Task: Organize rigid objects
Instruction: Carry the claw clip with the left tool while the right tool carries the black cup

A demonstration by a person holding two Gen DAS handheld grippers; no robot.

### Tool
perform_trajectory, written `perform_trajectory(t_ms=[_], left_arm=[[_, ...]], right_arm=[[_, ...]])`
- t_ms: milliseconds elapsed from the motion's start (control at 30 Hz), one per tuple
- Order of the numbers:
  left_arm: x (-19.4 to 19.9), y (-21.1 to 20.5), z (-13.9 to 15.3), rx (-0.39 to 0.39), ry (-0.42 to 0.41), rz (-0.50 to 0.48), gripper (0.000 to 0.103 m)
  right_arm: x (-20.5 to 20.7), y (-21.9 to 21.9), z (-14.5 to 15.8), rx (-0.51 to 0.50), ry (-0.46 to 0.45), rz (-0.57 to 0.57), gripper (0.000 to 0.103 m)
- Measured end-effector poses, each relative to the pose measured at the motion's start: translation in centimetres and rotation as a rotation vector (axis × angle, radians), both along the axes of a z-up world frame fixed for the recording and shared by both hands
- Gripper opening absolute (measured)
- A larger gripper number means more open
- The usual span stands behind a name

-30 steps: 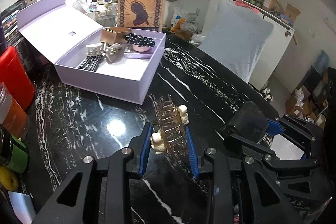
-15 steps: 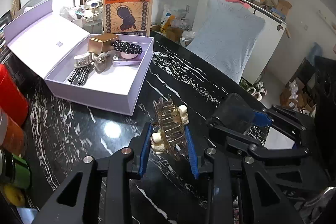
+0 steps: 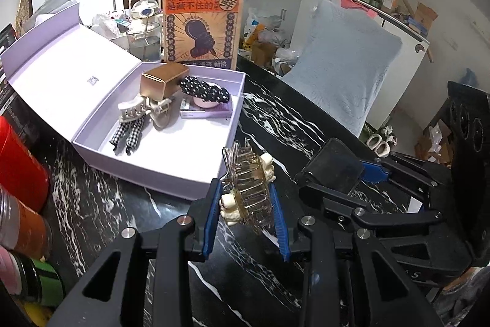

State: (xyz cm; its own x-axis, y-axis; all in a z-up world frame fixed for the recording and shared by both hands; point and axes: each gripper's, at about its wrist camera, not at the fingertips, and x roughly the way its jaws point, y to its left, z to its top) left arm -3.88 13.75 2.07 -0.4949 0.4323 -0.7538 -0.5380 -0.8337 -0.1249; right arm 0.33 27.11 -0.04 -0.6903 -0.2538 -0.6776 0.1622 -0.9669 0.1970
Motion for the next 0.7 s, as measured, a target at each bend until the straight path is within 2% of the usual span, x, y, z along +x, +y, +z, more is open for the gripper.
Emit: perform_trajectory(t_ms=[700], left_arm=[[-7.7,-1.6,3.0,0.021,0.072,0.05,0.031]], right_arm=[[-8.3,-1.2,2.9,0.013,0.062,0.105,0.05]])
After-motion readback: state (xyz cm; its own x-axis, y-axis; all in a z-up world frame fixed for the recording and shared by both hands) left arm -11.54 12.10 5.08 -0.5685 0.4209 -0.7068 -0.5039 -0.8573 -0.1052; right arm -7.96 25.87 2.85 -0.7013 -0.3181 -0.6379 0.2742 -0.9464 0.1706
